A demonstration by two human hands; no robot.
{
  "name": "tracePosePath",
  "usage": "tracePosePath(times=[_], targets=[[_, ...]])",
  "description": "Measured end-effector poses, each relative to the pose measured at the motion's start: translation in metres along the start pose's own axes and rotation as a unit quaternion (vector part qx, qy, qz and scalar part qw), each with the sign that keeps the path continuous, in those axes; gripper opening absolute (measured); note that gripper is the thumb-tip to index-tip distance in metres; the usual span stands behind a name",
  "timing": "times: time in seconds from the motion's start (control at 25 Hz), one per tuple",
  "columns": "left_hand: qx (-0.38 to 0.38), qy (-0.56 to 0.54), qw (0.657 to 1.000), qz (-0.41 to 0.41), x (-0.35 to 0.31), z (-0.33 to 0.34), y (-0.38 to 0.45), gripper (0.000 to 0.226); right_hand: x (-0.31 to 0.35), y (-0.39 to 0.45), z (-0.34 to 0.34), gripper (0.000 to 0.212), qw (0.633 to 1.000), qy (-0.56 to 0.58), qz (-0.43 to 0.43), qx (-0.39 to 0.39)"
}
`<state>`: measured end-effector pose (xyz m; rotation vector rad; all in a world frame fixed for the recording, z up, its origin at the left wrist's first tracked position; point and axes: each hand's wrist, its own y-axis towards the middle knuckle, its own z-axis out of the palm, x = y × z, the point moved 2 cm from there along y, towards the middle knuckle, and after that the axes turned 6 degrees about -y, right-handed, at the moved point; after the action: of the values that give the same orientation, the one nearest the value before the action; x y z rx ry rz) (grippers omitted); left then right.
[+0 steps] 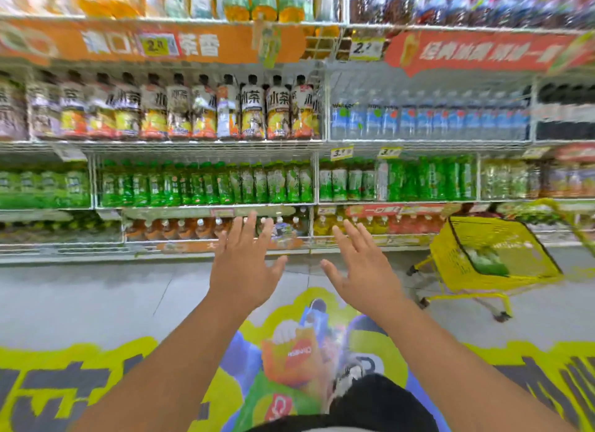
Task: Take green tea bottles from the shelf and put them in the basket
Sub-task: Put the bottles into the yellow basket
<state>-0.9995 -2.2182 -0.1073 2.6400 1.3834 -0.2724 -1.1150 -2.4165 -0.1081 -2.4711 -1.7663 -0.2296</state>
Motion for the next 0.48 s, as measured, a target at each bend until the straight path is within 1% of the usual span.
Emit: tracePosePath(times=[0.08,0.12,0.16,0.24,0.32,0.4,0.48], targets=[[-0.011,-0.003,1.0,0.007,-0.018,-0.016,-0.009,0.082,-0.005,-0.018,-0.02,0.093,1.0,-0.014,0.008,0.0],[-0.016,-0.008,1.0,0.011,-0.03,-0.023,-0.013,0.085,-0.012,-0.026,-0.03,0.095,1.0,-0.013,0.015,-0.003],[-0.017,-0.014,1.0,0.015,-0.043,-0.027,-0.017,0.089,-0.021,-0.033,-0.038,0.094,1.0,-0.009,0.021,-0.007],[-0.022,-0.025,0.999,0.025,-0.069,-0.03,-0.021,0.091,-0.042,-0.045,-0.053,0.083,0.999,-0.01,0.028,-0.016],[-0.027,-0.029,0.998,0.038,-0.104,-0.031,-0.02,0.086,-0.07,-0.061,-0.066,0.077,0.999,-0.021,0.034,-0.028],[-0.019,-0.033,0.998,0.051,-0.143,-0.027,-0.02,0.08,-0.099,-0.083,-0.076,0.08,0.998,-0.04,0.037,-0.033],[-0.009,-0.039,0.997,0.07,-0.189,-0.022,-0.022,0.08,-0.132,-0.11,-0.081,0.088,0.997,-0.059,0.041,-0.034]])
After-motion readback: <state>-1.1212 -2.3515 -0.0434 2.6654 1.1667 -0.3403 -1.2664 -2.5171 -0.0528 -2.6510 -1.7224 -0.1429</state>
